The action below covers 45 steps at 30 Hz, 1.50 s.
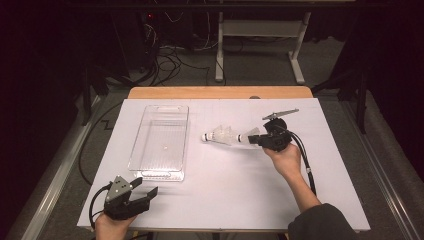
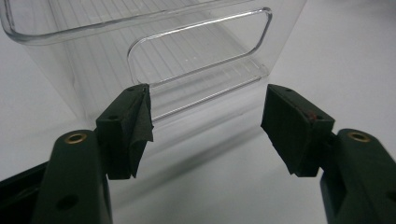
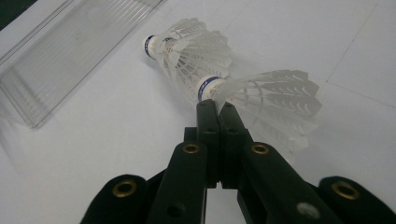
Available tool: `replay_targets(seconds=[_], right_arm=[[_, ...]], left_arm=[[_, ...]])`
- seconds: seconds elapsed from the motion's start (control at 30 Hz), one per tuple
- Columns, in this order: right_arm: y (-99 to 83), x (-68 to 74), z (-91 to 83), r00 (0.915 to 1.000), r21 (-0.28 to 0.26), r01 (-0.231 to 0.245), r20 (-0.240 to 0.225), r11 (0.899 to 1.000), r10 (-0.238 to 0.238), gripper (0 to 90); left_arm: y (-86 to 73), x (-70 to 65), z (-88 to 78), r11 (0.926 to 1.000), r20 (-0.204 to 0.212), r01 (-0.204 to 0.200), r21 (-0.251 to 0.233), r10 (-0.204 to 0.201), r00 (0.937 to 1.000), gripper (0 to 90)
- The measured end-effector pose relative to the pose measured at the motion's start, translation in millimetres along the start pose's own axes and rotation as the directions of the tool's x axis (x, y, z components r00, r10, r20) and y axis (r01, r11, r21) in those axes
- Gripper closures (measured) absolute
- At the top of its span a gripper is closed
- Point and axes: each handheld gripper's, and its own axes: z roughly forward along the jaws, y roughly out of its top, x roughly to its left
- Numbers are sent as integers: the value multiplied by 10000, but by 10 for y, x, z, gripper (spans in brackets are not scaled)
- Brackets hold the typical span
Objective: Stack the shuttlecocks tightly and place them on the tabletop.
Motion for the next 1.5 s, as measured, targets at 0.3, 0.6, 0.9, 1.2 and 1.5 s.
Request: replay_targets(seconds=[0.3,0.6,0.9,1.2,1.5], right_arm=[[20,0,58,10000,-38,-51,-27,10000,51,900],[23,-14,78,9999,-54,-114,7,9999,114,900],[25,-24,123,9999,4,-143,10,9999,143,900],[58,24,206,9999,7,-122,-85,9999,122,900],[112,45,250,9999,-39,-60,-94,10000,60,900]], left_arm=[[-3,4,-6,10000,-14,13,-13,-13,10000,345],[-3,5,-4,10000,-10,3,18,-3,10000,346],[0,8,-2,10000,0,-3,24,3,10000,346],[1,9,-11,10000,9,-39,-12,39,10000,347],[1,10,-13,10000,-2,-18,-49,18,10000,347]])
